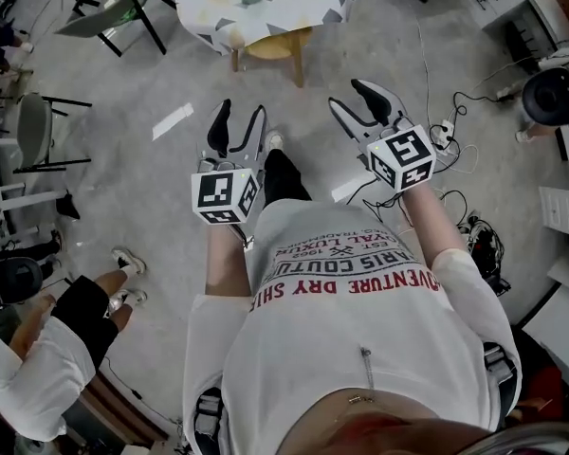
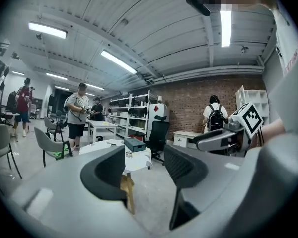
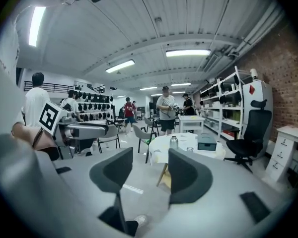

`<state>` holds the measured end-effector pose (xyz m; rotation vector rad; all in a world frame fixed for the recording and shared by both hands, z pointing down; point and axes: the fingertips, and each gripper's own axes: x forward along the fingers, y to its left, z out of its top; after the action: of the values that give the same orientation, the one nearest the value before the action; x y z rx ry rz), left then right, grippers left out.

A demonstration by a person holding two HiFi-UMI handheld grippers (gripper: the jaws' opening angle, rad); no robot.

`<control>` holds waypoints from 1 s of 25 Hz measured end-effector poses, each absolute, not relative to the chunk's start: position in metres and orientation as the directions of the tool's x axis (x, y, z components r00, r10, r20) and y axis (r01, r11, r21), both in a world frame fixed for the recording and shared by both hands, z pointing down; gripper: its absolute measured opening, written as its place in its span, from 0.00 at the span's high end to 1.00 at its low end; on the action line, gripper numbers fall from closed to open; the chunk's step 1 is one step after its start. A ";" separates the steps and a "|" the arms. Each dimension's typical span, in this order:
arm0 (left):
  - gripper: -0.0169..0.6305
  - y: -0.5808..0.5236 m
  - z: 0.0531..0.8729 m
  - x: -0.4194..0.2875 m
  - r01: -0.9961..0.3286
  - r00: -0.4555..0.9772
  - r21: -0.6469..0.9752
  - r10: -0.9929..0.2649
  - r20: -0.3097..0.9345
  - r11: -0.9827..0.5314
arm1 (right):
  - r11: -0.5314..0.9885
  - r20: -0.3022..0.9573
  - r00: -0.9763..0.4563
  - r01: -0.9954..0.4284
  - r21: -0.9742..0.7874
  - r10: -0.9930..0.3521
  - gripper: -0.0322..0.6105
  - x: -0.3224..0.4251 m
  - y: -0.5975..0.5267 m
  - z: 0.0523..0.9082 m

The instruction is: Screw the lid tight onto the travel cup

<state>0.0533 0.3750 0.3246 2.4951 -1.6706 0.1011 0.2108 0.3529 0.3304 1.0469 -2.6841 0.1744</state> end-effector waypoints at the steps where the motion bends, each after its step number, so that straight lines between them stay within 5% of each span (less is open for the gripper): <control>1: 0.62 0.359 0.328 0.047 -0.922 0.386 0.089 -0.912 0.136 -0.377 | 0.734 0.291 -0.706 -0.679 -0.017 -0.646 0.65 0.204 0.338 0.332; 25: 0.53 0.001 0.415 -0.044 -0.820 0.571 0.170 -0.758 0.315 -0.547 | 0.681 0.554 -0.567 -0.732 0.000 -0.609 0.65 0.096 -0.018 0.404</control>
<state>-0.0438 0.0007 0.4153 2.5083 -1.2969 0.2949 0.0955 -0.0182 0.4040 1.0322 -2.3704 0.3125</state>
